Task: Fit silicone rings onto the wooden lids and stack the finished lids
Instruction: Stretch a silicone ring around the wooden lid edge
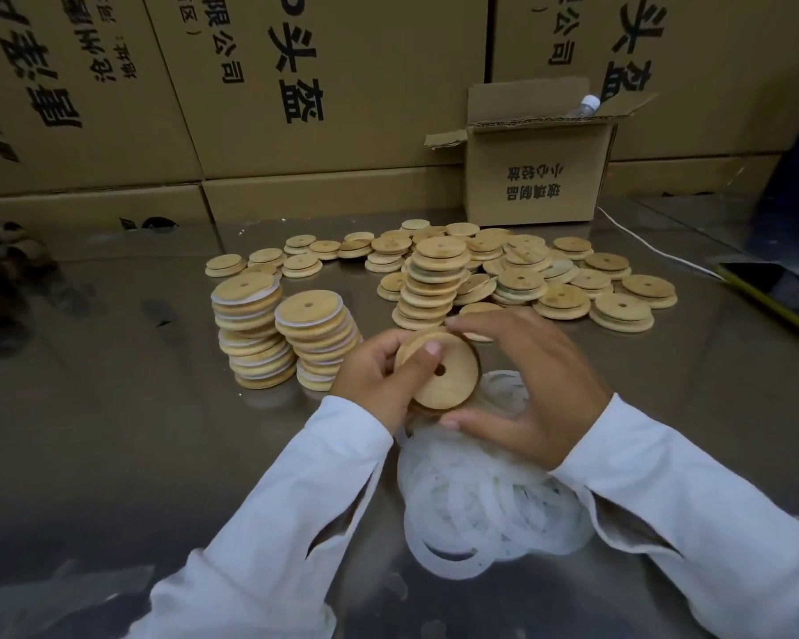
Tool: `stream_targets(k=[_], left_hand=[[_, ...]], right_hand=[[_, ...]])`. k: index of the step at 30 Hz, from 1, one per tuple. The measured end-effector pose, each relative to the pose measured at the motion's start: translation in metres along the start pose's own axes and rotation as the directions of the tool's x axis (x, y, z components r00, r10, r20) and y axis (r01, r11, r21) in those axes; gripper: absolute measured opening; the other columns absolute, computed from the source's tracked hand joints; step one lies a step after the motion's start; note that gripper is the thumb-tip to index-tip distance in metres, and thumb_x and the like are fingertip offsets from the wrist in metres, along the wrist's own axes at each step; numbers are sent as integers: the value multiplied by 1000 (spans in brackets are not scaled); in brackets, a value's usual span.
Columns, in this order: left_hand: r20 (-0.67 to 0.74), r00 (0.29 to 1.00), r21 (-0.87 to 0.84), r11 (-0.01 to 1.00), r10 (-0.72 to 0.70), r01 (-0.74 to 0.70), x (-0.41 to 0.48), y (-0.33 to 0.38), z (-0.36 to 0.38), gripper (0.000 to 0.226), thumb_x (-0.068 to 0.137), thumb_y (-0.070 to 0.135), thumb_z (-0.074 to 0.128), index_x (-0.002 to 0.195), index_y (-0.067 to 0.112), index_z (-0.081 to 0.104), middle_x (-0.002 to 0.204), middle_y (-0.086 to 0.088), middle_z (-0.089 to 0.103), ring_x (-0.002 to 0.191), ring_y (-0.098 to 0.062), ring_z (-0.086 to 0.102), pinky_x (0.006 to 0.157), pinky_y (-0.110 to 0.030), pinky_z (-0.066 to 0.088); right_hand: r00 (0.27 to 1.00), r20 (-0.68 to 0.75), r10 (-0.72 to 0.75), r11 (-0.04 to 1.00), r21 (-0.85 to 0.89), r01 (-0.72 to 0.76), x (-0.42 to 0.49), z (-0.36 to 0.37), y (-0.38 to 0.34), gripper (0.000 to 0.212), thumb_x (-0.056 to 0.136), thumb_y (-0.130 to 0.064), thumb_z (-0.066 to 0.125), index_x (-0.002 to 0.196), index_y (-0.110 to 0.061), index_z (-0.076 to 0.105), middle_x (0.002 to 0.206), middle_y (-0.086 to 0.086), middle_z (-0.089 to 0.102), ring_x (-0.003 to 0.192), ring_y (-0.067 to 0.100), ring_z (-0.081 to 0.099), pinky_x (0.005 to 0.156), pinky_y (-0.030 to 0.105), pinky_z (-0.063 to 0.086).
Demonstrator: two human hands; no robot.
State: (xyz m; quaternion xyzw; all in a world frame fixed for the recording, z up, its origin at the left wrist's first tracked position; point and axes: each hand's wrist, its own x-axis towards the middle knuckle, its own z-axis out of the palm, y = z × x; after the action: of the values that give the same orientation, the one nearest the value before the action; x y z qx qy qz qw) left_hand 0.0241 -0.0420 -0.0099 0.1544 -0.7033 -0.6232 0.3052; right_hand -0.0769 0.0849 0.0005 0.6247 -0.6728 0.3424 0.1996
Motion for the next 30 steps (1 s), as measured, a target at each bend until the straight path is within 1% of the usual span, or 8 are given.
stream_targets(k=[4, 8, 12, 20, 23, 25, 27, 30], left_hand=[[-56, 998, -36, 999, -27, 25, 4, 0, -4, 14, 88, 17, 57, 75, 18, 64, 59, 11, 65, 61, -3, 61, 62, -21, 49], [-33, 999, -78, 996, -40, 38, 3, -1, -3, 15, 86, 17, 58, 74, 22, 65, 66, 8, 67, 73, -12, 63, 75, -37, 51], [17, 1000, -92, 995, -23, 24, 0, 0, -4, 12, 84, 19, 59, 76, 24, 66, 75, 4, 69, 83, -19, 65, 80, -42, 54], [59, 997, -91, 995, -47, 52, -3, 3, -2, 9, 87, 15, 57, 83, 18, 64, 71, 7, 68, 73, -9, 66, 61, -29, 58], [32, 997, -111, 991, -67, 70, -2, 3, -2, 8, 87, 17, 56, 83, 18, 63, 78, -1, 67, 80, -20, 66, 61, -33, 59], [26, 993, -154, 981, -118, 121, -2, 4, -2, 8, 88, 19, 56, 84, 16, 62, 82, -5, 65, 81, -28, 67, 54, -31, 58], [38, 986, -200, 965, -164, 168, -3, 6, -3, 10, 89, 21, 54, 87, 13, 60, 87, -13, 65, 69, -32, 69, 45, -26, 55], [50, 980, -216, 956, -192, 199, -5, 8, -2, 13, 90, 24, 54, 89, 13, 59, 92, -21, 64, 57, -31, 69, 41, -23, 52]], right_hand=[[967, -79, 242, 969, -26, -245, -2, -3, 13, 36, 82, -36, 58, 114, -20, 57, 107, -12, 54, 104, 14, 52, 86, 33, 41], [836, 162, 525, 811, -393, -433, -9, -1, 33, 22, 88, -24, 46, 106, -22, 60, 109, 2, 60, 103, 25, 51, 80, 29, 39], [729, 307, 611, 785, -351, -510, -10, -3, 41, 26, 87, -14, 45, 101, -25, 63, 111, -2, 57, 104, 21, 53, 88, 31, 44], [752, 438, 492, 866, -163, -472, -8, -22, 49, 12, 81, -23, 67, 74, -32, 63, 80, -18, 53, 71, 0, 50, 55, 5, 35], [795, 341, 502, 863, -143, -484, -8, -23, 47, 17, 79, -23, 67, 68, -34, 59, 76, -19, 57, 73, -1, 52, 57, 2, 35], [831, 224, 509, 851, 18, -526, -8, -23, 43, 13, 78, -22, 68, 70, -31, 64, 73, -17, 61, 76, -6, 54, 62, 0, 37], [853, 126, 506, 821, 233, -521, -7, -23, 37, 11, 77, -19, 68, 71, -27, 66, 70, -14, 64, 76, -8, 55, 65, -2, 39], [888, 15, 459, 840, 320, -439, -6, -19, 28, 14, 78, -14, 68, 72, -27, 65, 70, -13, 64, 73, -2, 58, 66, 4, 43]])
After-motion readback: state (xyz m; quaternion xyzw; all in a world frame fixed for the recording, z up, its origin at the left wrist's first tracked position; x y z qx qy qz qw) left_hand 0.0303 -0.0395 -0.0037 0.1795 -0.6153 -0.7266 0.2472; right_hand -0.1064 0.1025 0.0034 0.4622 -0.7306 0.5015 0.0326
